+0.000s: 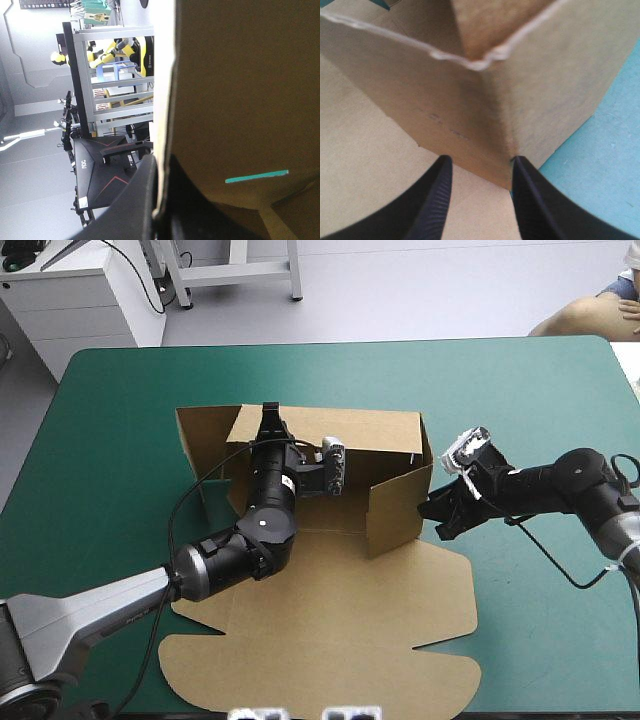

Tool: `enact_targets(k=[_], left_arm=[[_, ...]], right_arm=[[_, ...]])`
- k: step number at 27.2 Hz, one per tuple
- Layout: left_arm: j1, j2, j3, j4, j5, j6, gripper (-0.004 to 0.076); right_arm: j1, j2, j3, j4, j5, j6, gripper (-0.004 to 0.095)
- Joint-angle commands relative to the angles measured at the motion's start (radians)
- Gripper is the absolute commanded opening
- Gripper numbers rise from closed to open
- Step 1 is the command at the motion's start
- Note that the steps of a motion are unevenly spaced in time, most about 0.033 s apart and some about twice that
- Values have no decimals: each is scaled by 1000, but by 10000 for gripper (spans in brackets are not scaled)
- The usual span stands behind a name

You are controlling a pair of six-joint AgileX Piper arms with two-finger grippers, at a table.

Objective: Fold the box

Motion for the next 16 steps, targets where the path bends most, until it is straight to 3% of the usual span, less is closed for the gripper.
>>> enact_targets(k=[1, 3, 11, 16], left_arm=[[-7, -43, -25, 51, 9, -16, -8], [-7, -43, -25, 51, 8, -16, -8], [-7, -43, -25, 51, -10, -16, -8], [-7, -43, -25, 51, -22, -16, -8]], right_arm=[[-6, -32, -20, 28, -6, -27, 615], [-6, -32, -20, 12, -55, 2, 677], [-1, -35, -8, 66, -117, 86, 674], [67, -55, 53, 93, -195, 94, 668]])
